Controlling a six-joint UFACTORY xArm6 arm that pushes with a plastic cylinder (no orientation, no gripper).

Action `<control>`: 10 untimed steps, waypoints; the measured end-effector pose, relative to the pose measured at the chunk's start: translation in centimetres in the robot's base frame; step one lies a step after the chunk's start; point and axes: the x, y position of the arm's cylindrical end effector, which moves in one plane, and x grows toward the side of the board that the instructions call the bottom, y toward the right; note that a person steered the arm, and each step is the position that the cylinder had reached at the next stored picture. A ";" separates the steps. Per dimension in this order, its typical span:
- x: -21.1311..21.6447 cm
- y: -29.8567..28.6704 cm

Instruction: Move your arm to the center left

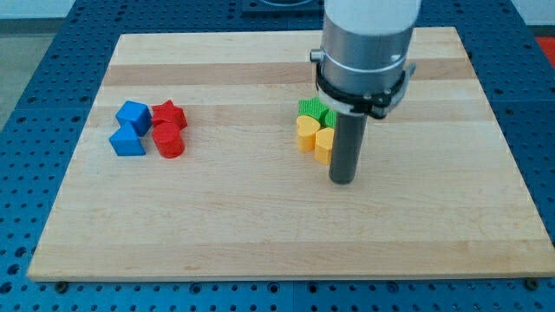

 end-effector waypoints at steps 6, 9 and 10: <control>-1.9 -30.6; -7.5 -33.5; -7.5 -30.4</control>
